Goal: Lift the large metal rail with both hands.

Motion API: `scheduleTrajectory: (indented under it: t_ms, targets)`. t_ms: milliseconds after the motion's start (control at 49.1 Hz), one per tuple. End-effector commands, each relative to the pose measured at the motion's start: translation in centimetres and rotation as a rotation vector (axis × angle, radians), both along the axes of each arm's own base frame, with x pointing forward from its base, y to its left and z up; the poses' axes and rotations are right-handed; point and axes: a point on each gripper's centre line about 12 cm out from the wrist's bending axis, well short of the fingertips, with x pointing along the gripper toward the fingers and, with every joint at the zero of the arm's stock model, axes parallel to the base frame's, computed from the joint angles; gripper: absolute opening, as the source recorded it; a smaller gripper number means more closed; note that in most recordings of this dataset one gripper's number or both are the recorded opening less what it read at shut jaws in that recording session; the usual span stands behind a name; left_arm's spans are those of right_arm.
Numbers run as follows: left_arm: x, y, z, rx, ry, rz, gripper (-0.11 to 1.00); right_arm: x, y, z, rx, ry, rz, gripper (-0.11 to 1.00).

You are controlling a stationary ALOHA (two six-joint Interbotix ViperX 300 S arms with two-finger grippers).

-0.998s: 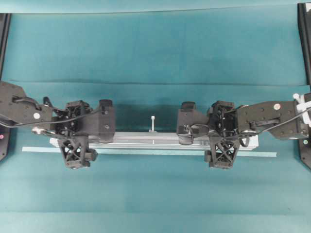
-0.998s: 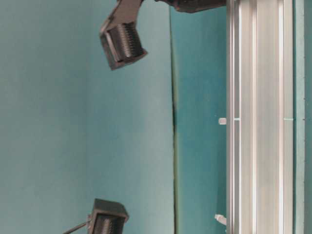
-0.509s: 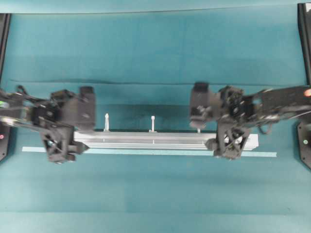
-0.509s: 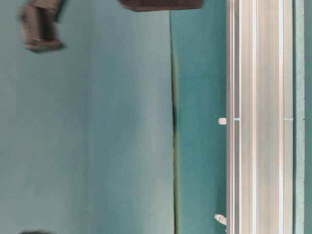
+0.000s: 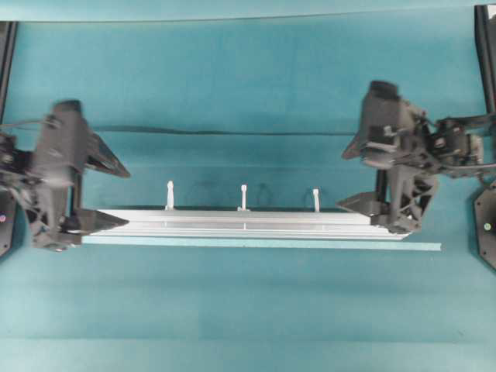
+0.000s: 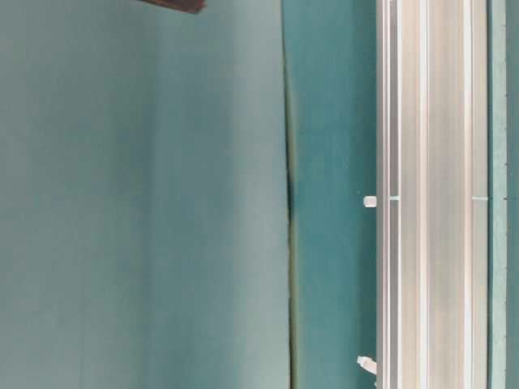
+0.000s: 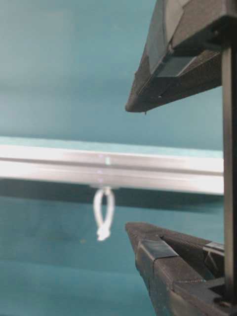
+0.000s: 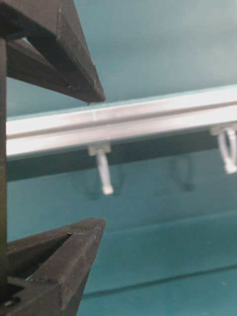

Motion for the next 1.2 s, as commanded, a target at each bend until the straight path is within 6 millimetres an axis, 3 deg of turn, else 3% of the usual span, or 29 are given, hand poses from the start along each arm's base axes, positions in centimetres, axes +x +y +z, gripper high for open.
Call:
scheduleTrajectory:
  t_ms: [0, 326, 815, 978, 1181]
  targets:
    - [-0.1, 0.0, 1.9, 0.001, -0.086, -0.001, 0.95, -0.2, 0.0, 1.3, -0.004, -0.069, -0.003, 0.96]
    - [-1.0, -0.1, 6.6, -0.003, -0.394, -0.006, 0.94, -2.0, 0.2, 4.8, -0.023, -0.341, -0.001, 0.96]
    - [-3.6, 0.0, 10.3, -0.012, -0.578, 0.004, 0.94, -5.8, 0.3, 6.9, -0.034, -0.502, -0.007, 0.96]
    - [-4.9, 0.0, 11.5, -0.015, -0.641, 0.004, 0.94, -6.2, 0.4, 7.6, -0.037, -0.565, -0.005, 0.96]
    - [-5.2, 0.0, 11.5, -0.015, -0.65, 0.004, 0.94, -6.3, 0.4, 7.7, -0.041, -0.621, -0.006, 0.96]
